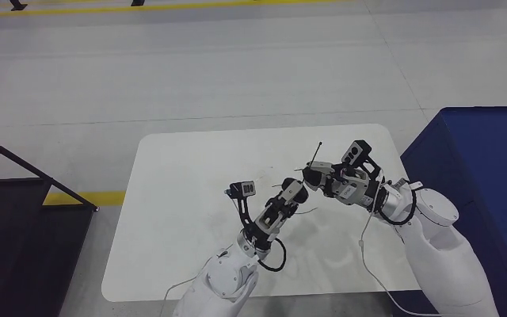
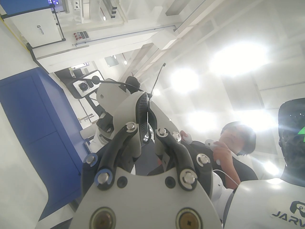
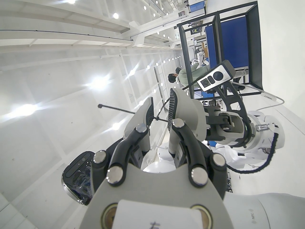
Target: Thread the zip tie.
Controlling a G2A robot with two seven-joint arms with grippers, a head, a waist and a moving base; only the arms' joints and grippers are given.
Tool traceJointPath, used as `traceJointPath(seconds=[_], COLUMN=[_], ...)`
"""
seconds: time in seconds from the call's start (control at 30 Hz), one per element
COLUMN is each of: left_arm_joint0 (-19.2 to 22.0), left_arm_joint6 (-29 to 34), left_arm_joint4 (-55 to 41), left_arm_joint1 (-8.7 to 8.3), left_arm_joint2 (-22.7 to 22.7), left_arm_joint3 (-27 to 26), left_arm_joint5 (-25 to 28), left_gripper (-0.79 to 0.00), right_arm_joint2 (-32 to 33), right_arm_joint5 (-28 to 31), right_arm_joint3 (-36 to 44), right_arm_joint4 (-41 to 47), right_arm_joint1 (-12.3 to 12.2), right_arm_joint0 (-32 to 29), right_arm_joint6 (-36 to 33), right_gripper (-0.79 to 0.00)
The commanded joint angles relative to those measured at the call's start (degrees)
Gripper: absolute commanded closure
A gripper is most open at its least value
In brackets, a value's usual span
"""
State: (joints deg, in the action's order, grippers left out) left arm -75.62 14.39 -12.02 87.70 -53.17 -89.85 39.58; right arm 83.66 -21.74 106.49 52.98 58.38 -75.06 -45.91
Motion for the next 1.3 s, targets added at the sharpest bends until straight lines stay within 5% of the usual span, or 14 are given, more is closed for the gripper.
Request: traceJointPath(seconds=[0.0,0.63,0.83,1.1,1.27], left_arm_joint0=[0.2,1.8,1.9,1.0,1.2], left_arm_joint6=[0.0,-1.4,-1.8,3.7,8.1], left_arm_joint4=[-0.1,-0.8,-1.6,-24.1,-30.6], left_arm_joint1=[0.06,0.50,0.56,0.62,0.51], left_arm_joint2=[0.2,0.1,-0.2,0.4,-0.6], left_arm_joint3=[0.3,1.3,1.2,-2.3,-1.7], left_arm_joint5=[0.9,3.4,3.7,-5.3,-7.9], left_gripper=[0.000,0.000,0.000,0.000,0.000], right_arm_joint2=[-0.1,-0.8,-1.4,0.7,-0.3], right_arm_joint5=[-0.2,-5.7,-13.1,-8.8,-13.6], right_arm_joint3=[0.0,-2.3,-4.2,-5.2,-6.4], right_arm_joint4=[-0.3,2.7,4.1,8.4,14.7], right_arm_joint1=[0.0,-0.1,-0.4,-0.3,0.0], right_arm_joint0=[0.0,2.1,3.4,5.2,5.6], right_arm_joint6=[-0.1,-0.4,-0.8,-3.3,-2.2], right_gripper=[-0.126,-0.219,-0.249,-0.175,-0.234])
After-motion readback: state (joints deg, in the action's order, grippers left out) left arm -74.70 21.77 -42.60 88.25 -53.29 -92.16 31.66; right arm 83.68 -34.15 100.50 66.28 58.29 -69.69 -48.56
